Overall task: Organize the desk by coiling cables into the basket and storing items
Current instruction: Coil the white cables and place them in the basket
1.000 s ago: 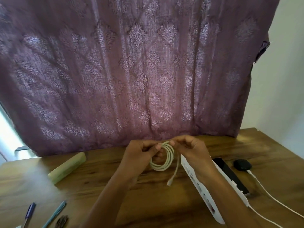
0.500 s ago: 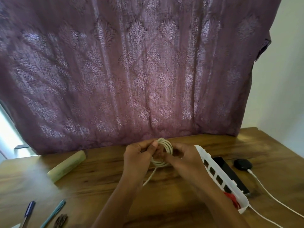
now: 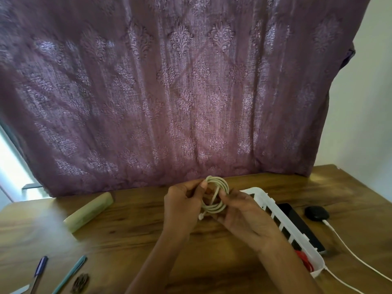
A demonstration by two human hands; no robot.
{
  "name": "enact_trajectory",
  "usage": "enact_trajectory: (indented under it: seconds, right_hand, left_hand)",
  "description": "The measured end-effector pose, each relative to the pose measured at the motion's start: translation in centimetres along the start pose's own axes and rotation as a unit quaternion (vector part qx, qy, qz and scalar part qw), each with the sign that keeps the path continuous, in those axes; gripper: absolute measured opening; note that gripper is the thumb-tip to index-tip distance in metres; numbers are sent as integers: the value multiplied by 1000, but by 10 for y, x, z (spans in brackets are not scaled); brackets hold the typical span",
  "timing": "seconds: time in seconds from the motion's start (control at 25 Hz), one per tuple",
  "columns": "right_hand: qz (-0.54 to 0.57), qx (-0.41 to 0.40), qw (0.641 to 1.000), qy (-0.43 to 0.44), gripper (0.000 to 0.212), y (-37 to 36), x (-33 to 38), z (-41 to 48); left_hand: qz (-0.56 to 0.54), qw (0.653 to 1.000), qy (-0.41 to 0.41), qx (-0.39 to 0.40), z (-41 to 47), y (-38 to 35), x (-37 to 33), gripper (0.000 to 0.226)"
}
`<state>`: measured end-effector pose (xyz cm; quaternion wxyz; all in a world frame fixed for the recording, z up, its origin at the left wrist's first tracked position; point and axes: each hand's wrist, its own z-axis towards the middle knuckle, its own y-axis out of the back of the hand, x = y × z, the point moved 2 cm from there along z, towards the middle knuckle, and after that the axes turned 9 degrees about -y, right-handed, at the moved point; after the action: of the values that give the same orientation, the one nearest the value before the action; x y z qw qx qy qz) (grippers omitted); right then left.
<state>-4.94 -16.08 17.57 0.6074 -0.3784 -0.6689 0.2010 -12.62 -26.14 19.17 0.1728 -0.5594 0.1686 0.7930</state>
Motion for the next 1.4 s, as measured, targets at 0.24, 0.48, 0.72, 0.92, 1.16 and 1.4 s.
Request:
enact_trajectory:
  seconds: [0.24,0.48,0.72,0.92,1.16,1.4]
  right_hand:
    - [-438,-267,804,300,14,-6,-4,-11]
    - [-466,-243,817,238,9,-13,-10,-10]
    - [-348,-235,904,84,20,-10,1,-11]
    - [-164,-132,977,31,24,-16,19,-11]
    - [-348,-172,914,116,21,-15,33,-17]
    - [-385,-143,906,104,24,-5,29,-16]
  left_hand:
    - [-28,997,13,-72,-2,1,2,15]
    - [-16,997,-1,-79,-5,1,1,19]
    - [88,992,-56,-76,-2,4,0,18]
    - [103,990,-52,-78,2,6,-5,19]
    - [2,996,-3,-88,5,10,-4,20]
    - [-137,984,116,18,-5,5,-2,20]
